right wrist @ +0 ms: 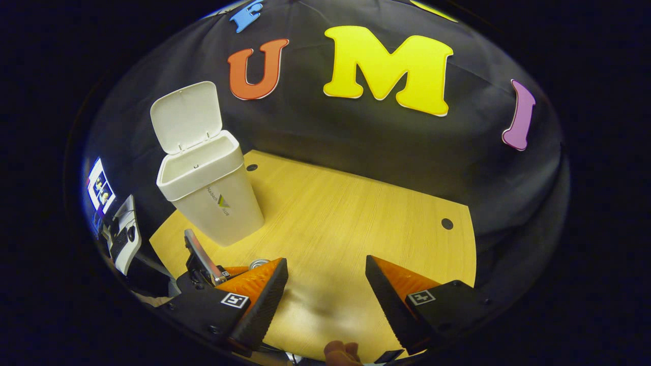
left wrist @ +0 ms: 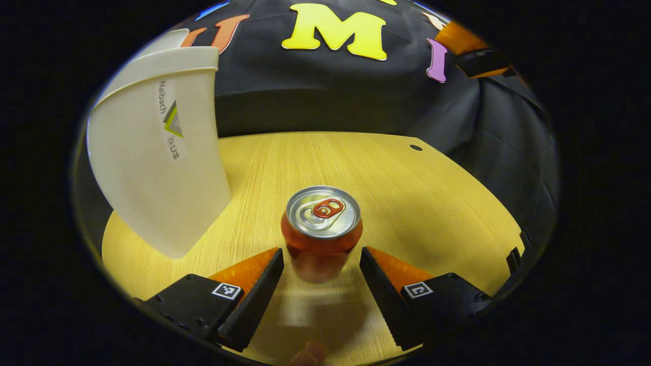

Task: Press the lid of the desktop garbage bin to open it, pick up the crumpled paper on the desktop and throw it into the bin, then pick up the pop can on the desktop and drop it into the bin, and finally close the garbage bin lid.

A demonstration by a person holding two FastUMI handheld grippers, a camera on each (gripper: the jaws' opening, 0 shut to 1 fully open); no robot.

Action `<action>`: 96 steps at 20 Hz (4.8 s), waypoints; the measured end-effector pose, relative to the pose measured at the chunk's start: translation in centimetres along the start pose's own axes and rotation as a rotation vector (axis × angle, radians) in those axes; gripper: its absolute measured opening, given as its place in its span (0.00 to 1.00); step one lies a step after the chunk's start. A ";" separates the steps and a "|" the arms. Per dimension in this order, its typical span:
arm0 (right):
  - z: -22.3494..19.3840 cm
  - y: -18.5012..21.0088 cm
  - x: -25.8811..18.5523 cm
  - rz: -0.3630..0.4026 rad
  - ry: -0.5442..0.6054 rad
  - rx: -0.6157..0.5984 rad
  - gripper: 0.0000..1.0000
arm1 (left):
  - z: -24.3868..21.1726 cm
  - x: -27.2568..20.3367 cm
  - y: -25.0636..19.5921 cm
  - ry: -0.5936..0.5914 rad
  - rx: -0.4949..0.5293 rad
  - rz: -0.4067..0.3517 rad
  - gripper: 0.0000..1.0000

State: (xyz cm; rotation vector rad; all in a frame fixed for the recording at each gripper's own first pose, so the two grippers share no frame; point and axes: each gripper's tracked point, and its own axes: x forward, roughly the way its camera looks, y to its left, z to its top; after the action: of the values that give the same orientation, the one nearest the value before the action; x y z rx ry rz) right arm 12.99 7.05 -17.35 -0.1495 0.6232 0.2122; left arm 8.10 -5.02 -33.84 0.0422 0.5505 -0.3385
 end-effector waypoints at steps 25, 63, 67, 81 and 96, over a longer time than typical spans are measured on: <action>-4.1 -2.2 -0.9 0.058 0.017 0.013 0.94 | 3.4 -11.3 2.0 0.045 -0.065 0.149 0.87; -12.5 -9.7 -2.1 -0.153 0.085 0.369 0.94 | 21.7 -10.8 24.2 -0.010 -0.289 0.490 0.87; -12.0 -9.7 -2.0 -0.160 0.073 0.362 0.97 | 20.9 -10.9 24.1 -0.004 -0.360 0.517 0.92; -10.5 -11.1 -0.8 -0.068 0.042 0.299 0.94 | 26.2 -18.8 22.9 -0.133 -0.289 0.609 0.97; -12.1 -10.4 0.0 0.146 0.083 0.243 0.94 | 31.5 -24.5 22.9 -0.273 -0.542 0.718 0.98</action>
State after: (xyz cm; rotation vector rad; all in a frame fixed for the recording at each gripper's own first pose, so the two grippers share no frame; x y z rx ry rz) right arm 8.72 -5.46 -26.24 0.1229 0.7379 0.2704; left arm 12.00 19.97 4.60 -0.3211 0.3113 0.5052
